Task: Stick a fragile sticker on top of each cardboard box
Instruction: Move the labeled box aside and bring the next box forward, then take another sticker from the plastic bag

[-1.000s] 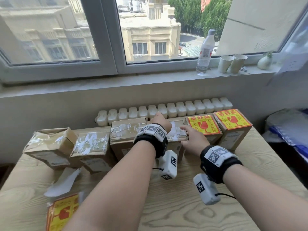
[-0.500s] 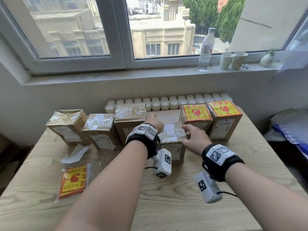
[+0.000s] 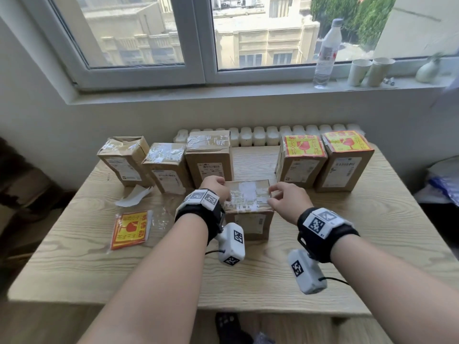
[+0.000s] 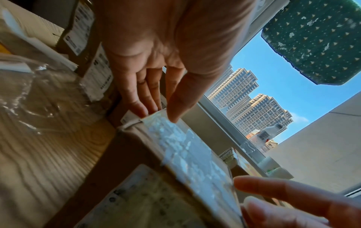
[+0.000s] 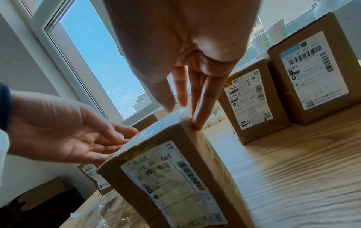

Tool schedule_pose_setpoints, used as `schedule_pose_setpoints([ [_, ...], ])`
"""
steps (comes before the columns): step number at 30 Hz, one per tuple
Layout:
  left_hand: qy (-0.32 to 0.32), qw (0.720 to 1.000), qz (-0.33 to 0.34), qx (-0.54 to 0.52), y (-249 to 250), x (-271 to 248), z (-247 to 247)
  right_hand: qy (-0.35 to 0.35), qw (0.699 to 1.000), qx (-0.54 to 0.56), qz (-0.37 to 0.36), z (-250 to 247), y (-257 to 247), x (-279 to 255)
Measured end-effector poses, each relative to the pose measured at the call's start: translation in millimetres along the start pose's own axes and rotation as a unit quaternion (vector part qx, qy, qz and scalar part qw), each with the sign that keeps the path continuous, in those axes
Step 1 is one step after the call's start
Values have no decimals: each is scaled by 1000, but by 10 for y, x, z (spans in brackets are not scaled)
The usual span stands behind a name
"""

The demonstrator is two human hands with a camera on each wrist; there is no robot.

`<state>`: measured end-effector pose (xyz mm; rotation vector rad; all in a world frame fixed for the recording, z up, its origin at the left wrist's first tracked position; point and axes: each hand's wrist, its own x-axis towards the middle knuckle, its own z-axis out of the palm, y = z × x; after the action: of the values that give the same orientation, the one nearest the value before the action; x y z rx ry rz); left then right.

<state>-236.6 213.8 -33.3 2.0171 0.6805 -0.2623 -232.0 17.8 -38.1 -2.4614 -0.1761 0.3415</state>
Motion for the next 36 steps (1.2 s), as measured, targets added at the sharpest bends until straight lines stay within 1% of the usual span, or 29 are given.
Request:
schedule_pose_setpoints([
  [6,4,1000,20,2,-134,-30,-32,-8,1000,-24,-7,26,-6,5],
  [9,-8,999,12,-32,-127,-68,-72,47,998,-27,-14,25,-82,9],
  [11,-12,997,0,-75,-147,-84,-115,72,997,-12,-33,38,-196,24],
  [14,-10,996,-7,-94,-257,-88,-272,62,995,3,-78,128,-459,71],
  [18,7,994,-21,-104,-510,2,-656,44,991,34,-125,405,-879,141],
  [21,19,993,-37,-110,-779,121,-1012,13,990,55,-131,728,-1165,224],
  [25,43,989,-80,-118,-1242,351,-1460,-46,993,33,-107,1183,-1464,389],
  [29,39,986,-111,-116,-1657,614,-1792,-91,995,17,-20,1591,-1616,618],
  [32,38,984,-130,-112,-1942,866,-2008,-133,990,-11,35,1889,-1654,765],
  [34,52,985,-138,-93,-2145,1023,-2099,-154,986,-6,60,2065,-1672,817],
  [36,78,984,-154,-48,-2339,1119,-2156,-167,982,23,85,2255,-1699,842],
])
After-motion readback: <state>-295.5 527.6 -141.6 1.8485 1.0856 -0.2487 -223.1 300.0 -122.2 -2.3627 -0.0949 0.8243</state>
